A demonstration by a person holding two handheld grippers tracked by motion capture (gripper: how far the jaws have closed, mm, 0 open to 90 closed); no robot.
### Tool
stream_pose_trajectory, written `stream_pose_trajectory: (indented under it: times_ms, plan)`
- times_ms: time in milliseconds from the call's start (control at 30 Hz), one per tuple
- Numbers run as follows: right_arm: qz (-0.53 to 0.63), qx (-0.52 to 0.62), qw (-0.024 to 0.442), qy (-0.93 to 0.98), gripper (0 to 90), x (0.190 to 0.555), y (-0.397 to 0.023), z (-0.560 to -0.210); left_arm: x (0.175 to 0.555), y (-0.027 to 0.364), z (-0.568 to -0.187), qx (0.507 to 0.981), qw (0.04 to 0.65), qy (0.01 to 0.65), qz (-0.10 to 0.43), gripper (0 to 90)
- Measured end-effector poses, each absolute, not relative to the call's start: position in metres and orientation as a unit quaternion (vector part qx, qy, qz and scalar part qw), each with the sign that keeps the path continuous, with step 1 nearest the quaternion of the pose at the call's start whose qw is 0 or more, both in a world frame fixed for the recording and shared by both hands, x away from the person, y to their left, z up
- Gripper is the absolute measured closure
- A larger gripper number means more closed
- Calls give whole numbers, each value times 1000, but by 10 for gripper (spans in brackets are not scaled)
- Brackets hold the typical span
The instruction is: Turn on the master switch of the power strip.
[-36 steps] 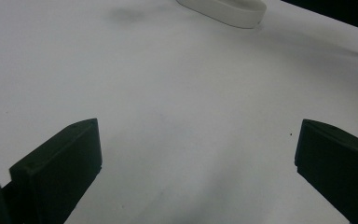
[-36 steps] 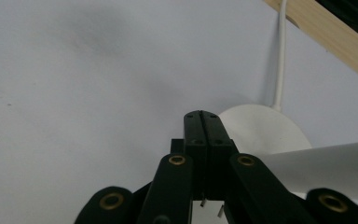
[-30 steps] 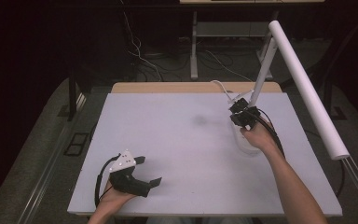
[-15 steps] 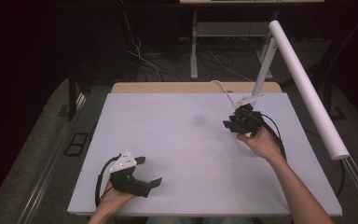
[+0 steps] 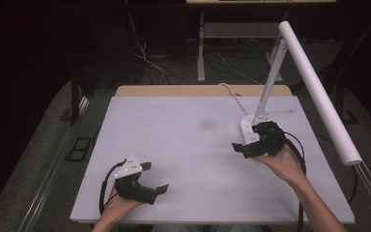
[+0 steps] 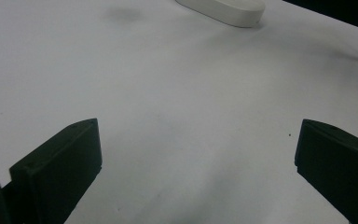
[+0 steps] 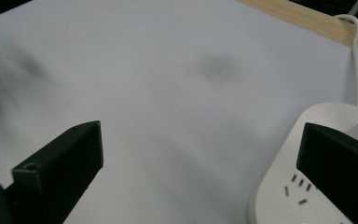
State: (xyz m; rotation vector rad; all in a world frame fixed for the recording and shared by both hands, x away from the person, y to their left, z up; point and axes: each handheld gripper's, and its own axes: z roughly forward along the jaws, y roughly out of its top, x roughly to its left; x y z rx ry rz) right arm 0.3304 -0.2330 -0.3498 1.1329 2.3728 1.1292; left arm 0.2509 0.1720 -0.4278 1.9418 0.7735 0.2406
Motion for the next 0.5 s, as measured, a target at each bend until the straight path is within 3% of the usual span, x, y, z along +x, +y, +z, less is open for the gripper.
stream_pose_trajectory:
  times_ms: [500]
  plan:
    - [421, 412, 114, 800, 0, 293, -256, -382, 251, 171, -428, 800, 497, 321, 99, 0]
